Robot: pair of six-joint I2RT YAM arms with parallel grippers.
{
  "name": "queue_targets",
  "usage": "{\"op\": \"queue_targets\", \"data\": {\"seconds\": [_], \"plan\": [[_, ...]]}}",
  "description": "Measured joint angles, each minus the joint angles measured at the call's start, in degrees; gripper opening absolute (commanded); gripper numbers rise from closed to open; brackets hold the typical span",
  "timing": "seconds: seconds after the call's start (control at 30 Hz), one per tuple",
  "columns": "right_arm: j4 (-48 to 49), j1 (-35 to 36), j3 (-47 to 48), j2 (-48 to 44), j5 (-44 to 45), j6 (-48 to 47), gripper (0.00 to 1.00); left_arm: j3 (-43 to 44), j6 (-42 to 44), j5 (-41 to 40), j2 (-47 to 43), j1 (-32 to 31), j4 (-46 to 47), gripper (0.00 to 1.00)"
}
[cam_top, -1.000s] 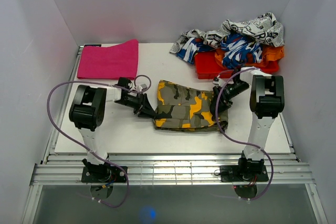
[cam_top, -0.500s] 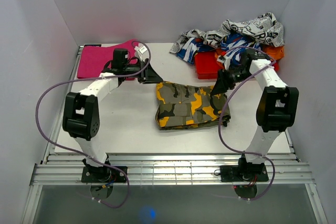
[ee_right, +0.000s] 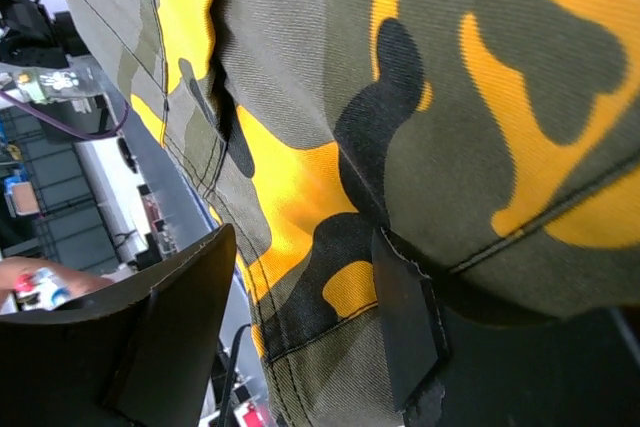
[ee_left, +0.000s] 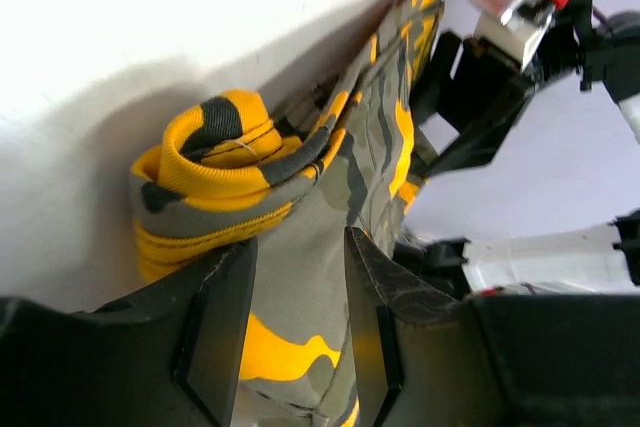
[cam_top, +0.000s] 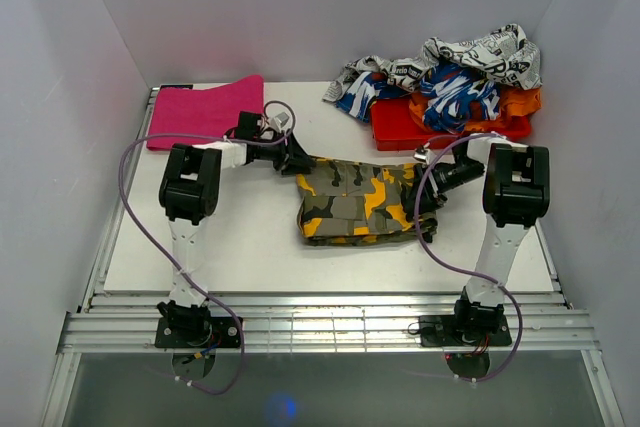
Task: Fold and stack the trousers
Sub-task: Fold the trousers
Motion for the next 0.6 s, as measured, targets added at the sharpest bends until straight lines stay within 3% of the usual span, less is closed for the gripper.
{"op": "queue_targets", "data": {"seconds": [0.17,0.33,0.47,0.6], "plan": [[-1.5,0.4,0.5,-2.7,2.2,-2.2,0.65,4.1,6.9,0.5,-1.6,2.8,-4.2,0.52],[-6.1,0.2,2.3,-9.8,4.3,-7.9,0.59,-1.1,9.4,2.7,-14.9,2.8,-6.8,0.52],[-7.4,0.2,-2.3,-15.1,7.9,-10.3,0.57,-12.0,7.0,5.0,-29.1,-3.0,-3.5,0.52],[-5.5,0.2,-10.6,-13.6,13.9,-9.3,0.57,-20.4,2.4,5.3,-30.8,-10.3,0.7,0.52]]}}
